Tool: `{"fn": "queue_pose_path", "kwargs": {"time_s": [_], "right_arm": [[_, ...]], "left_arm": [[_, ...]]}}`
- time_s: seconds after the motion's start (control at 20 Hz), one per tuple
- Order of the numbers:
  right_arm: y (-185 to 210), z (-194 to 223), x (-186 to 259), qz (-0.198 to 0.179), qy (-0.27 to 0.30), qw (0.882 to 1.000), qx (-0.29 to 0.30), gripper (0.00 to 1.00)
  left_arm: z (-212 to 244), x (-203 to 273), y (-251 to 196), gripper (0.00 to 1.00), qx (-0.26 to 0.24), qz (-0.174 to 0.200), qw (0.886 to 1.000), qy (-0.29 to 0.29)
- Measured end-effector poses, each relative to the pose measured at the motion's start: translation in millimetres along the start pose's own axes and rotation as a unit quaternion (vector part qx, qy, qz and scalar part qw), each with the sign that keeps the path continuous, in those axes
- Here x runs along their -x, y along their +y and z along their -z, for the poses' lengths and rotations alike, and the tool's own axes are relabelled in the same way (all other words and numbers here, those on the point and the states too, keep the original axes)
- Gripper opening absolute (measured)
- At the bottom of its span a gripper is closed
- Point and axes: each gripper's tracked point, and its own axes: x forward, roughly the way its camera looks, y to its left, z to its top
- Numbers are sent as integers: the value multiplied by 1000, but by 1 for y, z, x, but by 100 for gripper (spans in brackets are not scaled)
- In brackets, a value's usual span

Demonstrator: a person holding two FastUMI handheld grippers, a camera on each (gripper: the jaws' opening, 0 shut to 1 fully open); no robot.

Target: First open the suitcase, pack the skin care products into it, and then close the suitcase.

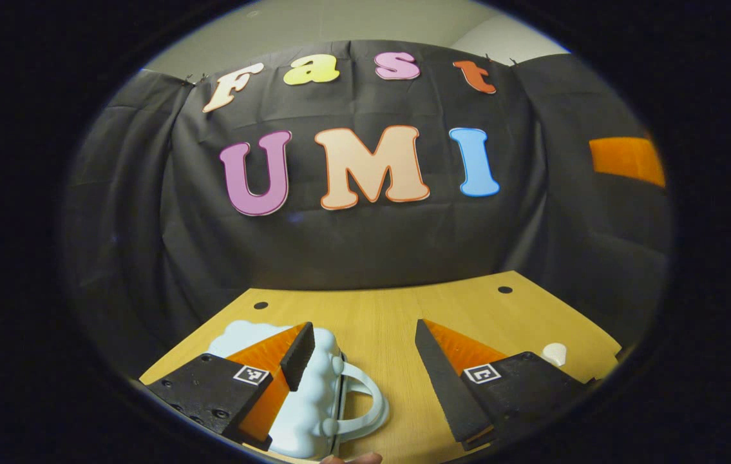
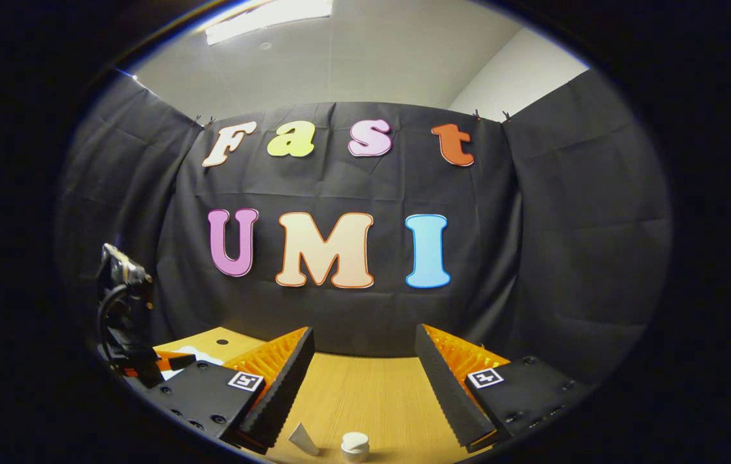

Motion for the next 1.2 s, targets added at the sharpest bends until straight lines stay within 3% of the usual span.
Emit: {"fn": "queue_pose_path", "kwargs": {"time_s": [0.45,1.0,1.2], "right_arm": [[-7,9,-5,14,17,1000,18,100],[-17,17,-1,34,26,999,34,99],[-19,19,1,37,29,998,38,99]], "left_arm": [[79,-31,-21,94,-6,30,994,104],[137,-52,-26,94,4,33,978,207],[154,-61,-35,88,16,48,970,238]]}}
